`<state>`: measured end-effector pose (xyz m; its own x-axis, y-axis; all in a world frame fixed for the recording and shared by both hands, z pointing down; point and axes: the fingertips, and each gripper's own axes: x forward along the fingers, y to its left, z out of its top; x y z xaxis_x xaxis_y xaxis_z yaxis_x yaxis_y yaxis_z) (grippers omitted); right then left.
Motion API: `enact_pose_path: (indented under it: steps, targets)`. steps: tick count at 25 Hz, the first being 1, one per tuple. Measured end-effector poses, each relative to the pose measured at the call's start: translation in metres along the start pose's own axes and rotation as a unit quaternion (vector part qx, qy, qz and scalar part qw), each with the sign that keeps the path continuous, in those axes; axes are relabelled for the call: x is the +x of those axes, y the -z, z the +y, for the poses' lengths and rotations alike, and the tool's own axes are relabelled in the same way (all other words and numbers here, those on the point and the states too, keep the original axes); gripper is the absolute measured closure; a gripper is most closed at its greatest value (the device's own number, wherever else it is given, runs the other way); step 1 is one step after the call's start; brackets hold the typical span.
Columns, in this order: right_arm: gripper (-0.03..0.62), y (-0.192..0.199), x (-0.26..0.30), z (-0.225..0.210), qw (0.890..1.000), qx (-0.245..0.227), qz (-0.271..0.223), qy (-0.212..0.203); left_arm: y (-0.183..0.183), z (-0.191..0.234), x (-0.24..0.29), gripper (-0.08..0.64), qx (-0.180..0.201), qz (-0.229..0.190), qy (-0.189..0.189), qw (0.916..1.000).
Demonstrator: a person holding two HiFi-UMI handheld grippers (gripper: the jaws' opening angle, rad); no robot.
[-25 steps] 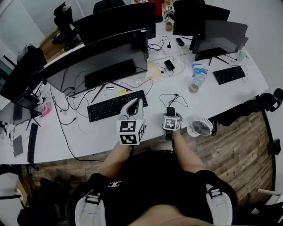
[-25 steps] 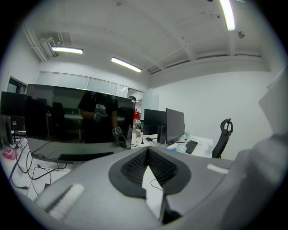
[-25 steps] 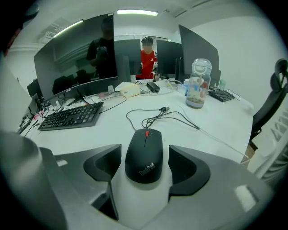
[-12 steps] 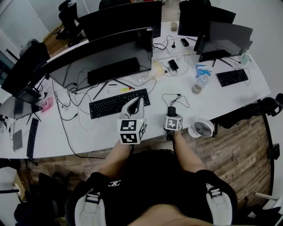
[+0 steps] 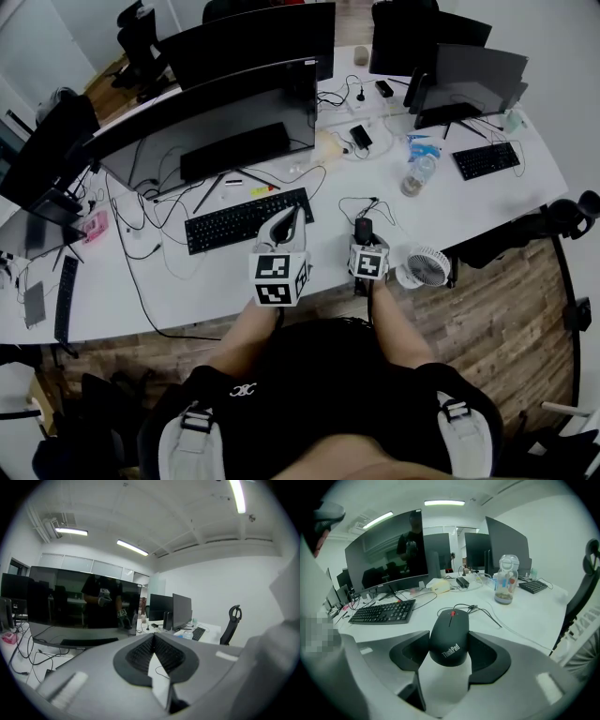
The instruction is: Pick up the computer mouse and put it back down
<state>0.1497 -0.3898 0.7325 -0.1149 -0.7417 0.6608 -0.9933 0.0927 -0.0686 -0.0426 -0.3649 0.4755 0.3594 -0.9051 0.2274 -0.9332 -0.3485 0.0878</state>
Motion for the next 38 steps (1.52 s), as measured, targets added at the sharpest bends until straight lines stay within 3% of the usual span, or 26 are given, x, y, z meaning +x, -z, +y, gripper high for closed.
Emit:
enact_pose_path:
  steps: [14, 27, 38]
  targets:
    - [0.333, -0.104, -0.085, -0.003, 0.988, 0.005, -0.154, -0.006, 0.002, -0.020, 0.000, 0.506, -0.007, -0.004, 0.032, 0.9995]
    - [0.336, -0.199, -0.183, 0.019, 0.952, -0.023, -0.306, -0.011, 0.003, -0.028, -0.006, 0.506, -0.009, -0.006, 0.042, 0.9991]
    - [0.336, -0.218, -0.210, 0.026, 0.939, -0.023, -0.343, -0.019, 0.002, -0.026, -0.009, 0.506, -0.006, -0.007, 0.038, 0.9992]
